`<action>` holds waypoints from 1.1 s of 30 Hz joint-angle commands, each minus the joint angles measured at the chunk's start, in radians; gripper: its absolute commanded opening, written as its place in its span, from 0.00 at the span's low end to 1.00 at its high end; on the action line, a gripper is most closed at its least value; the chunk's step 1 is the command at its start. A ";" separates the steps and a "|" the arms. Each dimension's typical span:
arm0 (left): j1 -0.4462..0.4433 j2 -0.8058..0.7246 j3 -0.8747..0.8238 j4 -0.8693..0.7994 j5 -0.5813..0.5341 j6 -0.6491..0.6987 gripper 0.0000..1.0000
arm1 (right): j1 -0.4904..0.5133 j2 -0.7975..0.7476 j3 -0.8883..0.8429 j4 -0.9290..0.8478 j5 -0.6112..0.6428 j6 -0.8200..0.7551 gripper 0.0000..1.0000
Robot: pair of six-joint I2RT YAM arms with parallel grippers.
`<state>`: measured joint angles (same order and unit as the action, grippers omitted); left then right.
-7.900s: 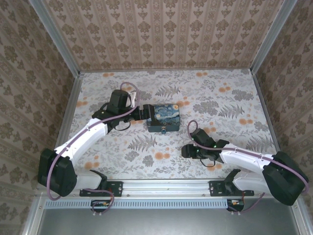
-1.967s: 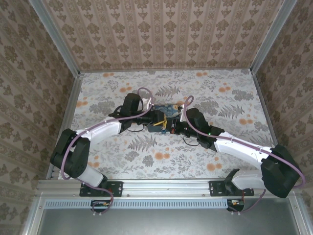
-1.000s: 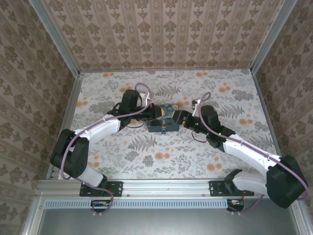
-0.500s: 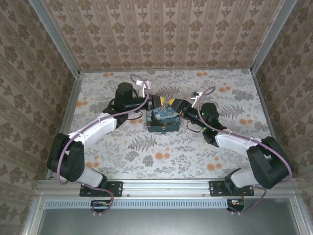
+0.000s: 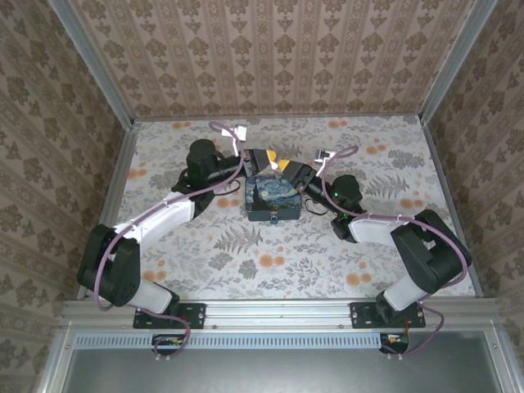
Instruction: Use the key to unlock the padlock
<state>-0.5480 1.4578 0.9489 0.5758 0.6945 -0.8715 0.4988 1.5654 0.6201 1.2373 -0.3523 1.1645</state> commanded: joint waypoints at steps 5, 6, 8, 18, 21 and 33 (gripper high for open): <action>0.003 0.013 -0.022 0.112 0.002 -0.065 0.00 | 0.023 -0.015 0.023 0.090 -0.011 -0.003 0.52; 0.003 0.014 -0.022 0.113 -0.001 -0.066 0.00 | 0.024 -0.020 0.022 0.089 -0.008 -0.003 0.51; 0.003 0.015 -0.026 0.113 -0.002 -0.067 0.00 | 0.027 -0.028 0.020 0.089 -0.009 -0.003 0.50; 0.003 0.015 -0.040 0.111 -0.007 -0.071 0.00 | 0.032 -0.063 -0.008 0.084 0.015 -0.012 0.49; 0.003 0.015 -0.044 0.111 -0.010 -0.072 0.00 | 0.032 -0.057 -0.002 0.081 0.002 -0.007 0.48; 0.002 0.015 -0.038 0.108 -0.012 -0.073 0.00 | 0.045 -0.006 0.009 0.077 -0.013 0.006 0.42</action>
<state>-0.5480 1.4670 0.9096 0.6445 0.6838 -0.9360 0.5327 1.5379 0.6197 1.2774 -0.3519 1.1641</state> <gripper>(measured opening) 0.043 0.422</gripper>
